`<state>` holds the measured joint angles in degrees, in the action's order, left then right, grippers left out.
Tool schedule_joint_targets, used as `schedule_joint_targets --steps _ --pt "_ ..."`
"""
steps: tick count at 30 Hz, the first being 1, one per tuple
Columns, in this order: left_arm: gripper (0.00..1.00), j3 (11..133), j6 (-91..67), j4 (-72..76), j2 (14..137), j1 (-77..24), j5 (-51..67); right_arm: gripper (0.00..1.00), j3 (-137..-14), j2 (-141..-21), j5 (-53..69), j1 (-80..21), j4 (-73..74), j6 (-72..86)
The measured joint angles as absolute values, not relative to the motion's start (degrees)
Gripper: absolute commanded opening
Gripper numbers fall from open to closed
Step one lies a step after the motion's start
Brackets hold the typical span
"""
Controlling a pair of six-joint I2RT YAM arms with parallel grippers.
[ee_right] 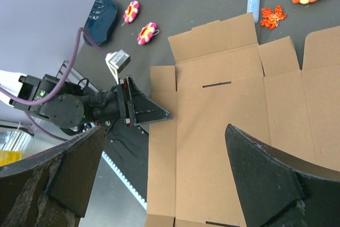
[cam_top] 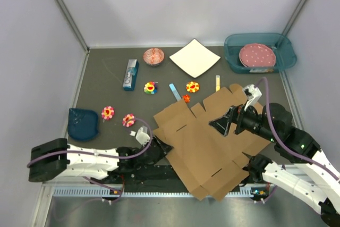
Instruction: Fold the paper box
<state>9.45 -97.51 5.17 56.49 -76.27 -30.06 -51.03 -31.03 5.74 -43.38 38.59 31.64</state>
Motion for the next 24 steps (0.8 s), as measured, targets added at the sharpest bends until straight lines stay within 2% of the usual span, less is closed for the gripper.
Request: schedule_joint_targets --steps 1,2,5,9,14,16,19,20,22,24 --pt "0.31 9.43 -96.75 6.28 57.58 -76.29 -29.45 0.96 -51.03 -31.03 5.69 -43.38 38.59 31.66" --pt "0.20 9.26 -95.92 7.07 58.28 -76.31 -29.15 0.96 -51.03 -31.03 5.69 -43.38 38.57 31.70" --pt "0.00 8.75 -94.11 8.58 58.54 -76.34 -28.67 0.96 -51.00 -31.03 5.67 -43.38 38.57 31.75" --pt "0.00 8.78 -91.66 8.58 54.96 -76.16 -29.41 0.96 -51.03 -31.03 5.69 -43.38 38.57 31.79" --pt "0.00 15.59 -78.61 -2.22 42.30 -73.89 -32.47 0.96 -52.60 -31.40 5.89 -43.35 39.42 31.46" --pt "0.00 21.65 -69.52 -5.58 38.76 -69.67 -32.29 0.96 -55.77 -32.40 5.93 -43.38 39.92 30.89" --pt "0.00 33.50 -55.31 -8.93 37.52 -57.34 -26.72 0.96 -61.54 -33.95 5.98 -43.38 39.92 29.69" --pt "0.00 37.39 -51.81 -9.96 38.28 -55.46 -24.51 0.96 -63.59 -34.41 6.04 -43.38 39.83 29.34" --pt "0.00 47.31 -44.03 -12.27 42.17 -45.04 -18.24 0.96 -67.00 -35.14 6.39 -43.35 39.64 28.53" --pt "0.00 58.52 -37.43 -15.09 48.25 -40.69 -11.29 0.96 -69.73 -35.64 7.22 -43.38 39.44 28.05"
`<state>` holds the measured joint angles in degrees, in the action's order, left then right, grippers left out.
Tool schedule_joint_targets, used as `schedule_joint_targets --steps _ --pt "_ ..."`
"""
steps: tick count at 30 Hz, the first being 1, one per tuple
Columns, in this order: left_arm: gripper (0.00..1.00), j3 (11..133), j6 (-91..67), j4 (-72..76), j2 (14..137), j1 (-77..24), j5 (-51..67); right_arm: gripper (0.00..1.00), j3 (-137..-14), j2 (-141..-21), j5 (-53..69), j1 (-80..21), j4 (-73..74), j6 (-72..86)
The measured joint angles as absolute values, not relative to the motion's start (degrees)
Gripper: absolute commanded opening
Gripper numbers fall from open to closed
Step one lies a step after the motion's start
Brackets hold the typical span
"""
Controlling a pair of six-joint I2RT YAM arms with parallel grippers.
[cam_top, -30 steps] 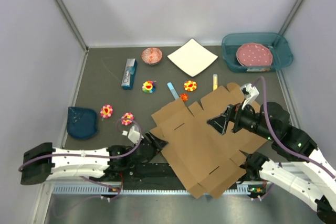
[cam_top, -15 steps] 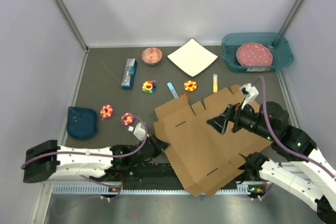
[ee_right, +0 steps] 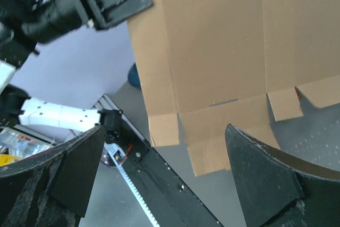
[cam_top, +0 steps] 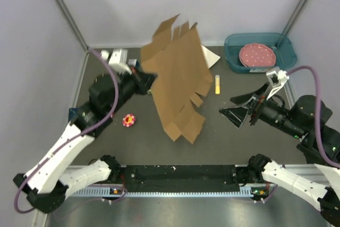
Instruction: Fold the paper box
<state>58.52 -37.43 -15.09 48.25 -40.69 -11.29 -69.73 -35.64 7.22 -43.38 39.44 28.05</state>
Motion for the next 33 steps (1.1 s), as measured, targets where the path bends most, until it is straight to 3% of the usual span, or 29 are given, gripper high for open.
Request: schedule_joint_targets --steps 4,8,17,21,29,33 --pt "0.00 79.92 -28.40 -21.45 61.89 -38.48 6.37 0.96 -73.56 -36.07 10.22 -43.38 39.46 27.16" --pt "0.00 88.01 -25.34 -25.63 68.75 -37.19 22.00 0.96 -75.81 -35.75 13.13 -43.38 39.44 26.76" --pt "0.00 95.15 -29.47 -28.91 71.44 -30.26 47.64 0.96 -77.03 -33.91 17.78 -43.38 39.44 26.61" --pt "0.00 96.33 -36.82 -22.70 71.44 -23.79 56.77 0.96 -77.06 -33.93 19.92 -43.38 39.42 26.57" --pt "0.00 95.15 -46.59 -9.96 69.80 -22.44 64.71 0.96 -78.39 -34.74 25.56 -43.38 38.87 26.46" --pt "0.00 93.45 -42.96 -12.91 70.72 -22.39 65.78 0.96 -78.41 -34.68 27.57 -43.38 38.61 26.33"
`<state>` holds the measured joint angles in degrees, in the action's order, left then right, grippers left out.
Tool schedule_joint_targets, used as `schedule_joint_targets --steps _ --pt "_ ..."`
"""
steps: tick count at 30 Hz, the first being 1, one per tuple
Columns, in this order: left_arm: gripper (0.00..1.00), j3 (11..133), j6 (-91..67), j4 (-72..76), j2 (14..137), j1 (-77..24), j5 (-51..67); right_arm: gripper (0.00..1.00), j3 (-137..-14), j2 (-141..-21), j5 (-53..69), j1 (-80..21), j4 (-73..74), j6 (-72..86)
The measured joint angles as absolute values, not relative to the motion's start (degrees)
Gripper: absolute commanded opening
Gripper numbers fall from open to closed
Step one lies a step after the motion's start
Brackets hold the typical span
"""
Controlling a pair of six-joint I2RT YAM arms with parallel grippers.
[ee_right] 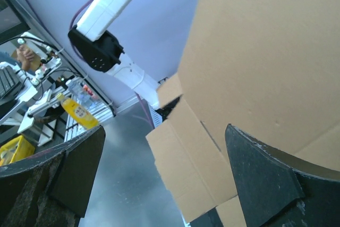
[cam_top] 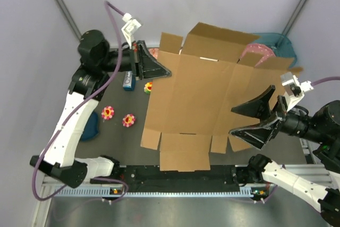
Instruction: Fold the paper box
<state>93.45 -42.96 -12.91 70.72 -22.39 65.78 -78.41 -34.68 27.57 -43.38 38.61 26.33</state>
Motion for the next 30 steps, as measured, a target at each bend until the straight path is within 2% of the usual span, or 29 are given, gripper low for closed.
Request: schedule_joint_targets --steps 3,5,9,13,15,16,20,25,27,30 --pt "0.00 93.19 -35.94 -20.10 75.07 -21.85 64.86 0.97 -77.95 -34.04 28.14 -43.38 38.50 26.30" --pt "0.05 92.82 -30.76 -25.04 79.48 -21.12 62.89 0.97 -77.12 -33.08 28.34 -43.38 38.59 26.11" --pt "0.42 92.71 -22.79 -33.36 89.14 -19.57 55.72 0.98 -75.66 -32.01 28.47 -43.38 38.54 25.63" --pt "0.57 95.81 -19.33 -39.00 98.76 -17.91 47.03 0.98 -73.34 -31.88 28.36 -43.38 38.63 25.06" --pt "0.69 96.47 -19.38 -39.62 100.88 -16.78 42.92 0.98 -71.99 -31.92 28.12 -43.38 38.81 24.99" --pt "0.98 96.23 -20.21 -39.40 101.01 -15.90 40.05 0.98 -71.53 -31.97 28.03 -43.38 38.92 24.88" --pt "0.99 86.21 -24.71 -30.85 93.08 -13.28 29.63 0.98 -69.71 -32.12 26.81 -43.35 38.94 24.45" --pt "0.99 61.14 -35.51 -21.82 66.04 -13.37 17.58 0.98 -67.05 -32.73 24.21 -43.38 38.85 23.97" --pt "0.99 49.43 -41.41 -16.56 52.62 -16.45 12.25 0.98 -65.84 -32.88 23.33 -43.38 38.57 23.94" --pt "0.99 33.71 -52.38 -17.21 34.41 -27.51 1.30 0.98 -63.77 -33.17 22.13 -43.38 38.35 24.05"
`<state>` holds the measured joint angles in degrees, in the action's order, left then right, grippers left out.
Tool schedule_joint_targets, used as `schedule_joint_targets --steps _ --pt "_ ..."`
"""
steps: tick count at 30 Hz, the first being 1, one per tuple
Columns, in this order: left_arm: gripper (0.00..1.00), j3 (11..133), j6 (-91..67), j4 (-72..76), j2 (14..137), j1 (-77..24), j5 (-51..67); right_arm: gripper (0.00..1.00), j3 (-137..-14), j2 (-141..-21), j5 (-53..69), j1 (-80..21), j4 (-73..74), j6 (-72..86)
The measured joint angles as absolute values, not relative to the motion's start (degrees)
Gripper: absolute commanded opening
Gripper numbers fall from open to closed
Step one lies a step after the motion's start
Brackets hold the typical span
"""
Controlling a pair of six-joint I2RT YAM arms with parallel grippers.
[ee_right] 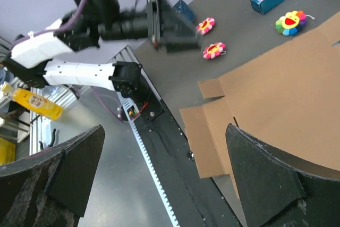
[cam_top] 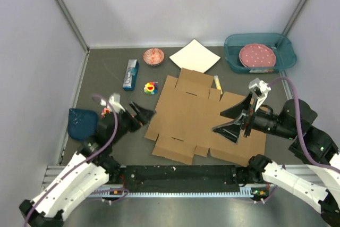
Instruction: Fold the paper box
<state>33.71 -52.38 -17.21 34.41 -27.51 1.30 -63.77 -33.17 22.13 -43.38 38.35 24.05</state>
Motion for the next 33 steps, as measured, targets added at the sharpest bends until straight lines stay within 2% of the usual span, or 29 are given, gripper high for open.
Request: schedule_joint_targets --steps 4,12,20,25,33 --pt "0.99 26.22 -69.43 -27.75 26.59 -45.34 -12.03 0.98 -62.13 -33.43 21.93 -43.38 36.60 24.71" --pt "0.99 22.74 -97.21 -37.63 31.99 -73.03 -26.00 0.98 -58.50 -33.39 21.74 -43.38 33.23 27.31" --pt "0.99 22.48 -107.87 -37.41 41.58 -77.87 -27.44 0.98 -57.36 -31.27 20.95 -43.38 32.56 29.12" --pt "0.98 21.56 -110.19 -38.06 38.57 -79.61 -26.46 0.98 -57.34 -30.72 20.82 -43.38 32.58 29.67" --pt "0.99 21.65 -113.12 -48.34 31.22 -87.68 -27.55 0.98 -55.53 -30.52 20.80 -43.38 32.64 29.67"
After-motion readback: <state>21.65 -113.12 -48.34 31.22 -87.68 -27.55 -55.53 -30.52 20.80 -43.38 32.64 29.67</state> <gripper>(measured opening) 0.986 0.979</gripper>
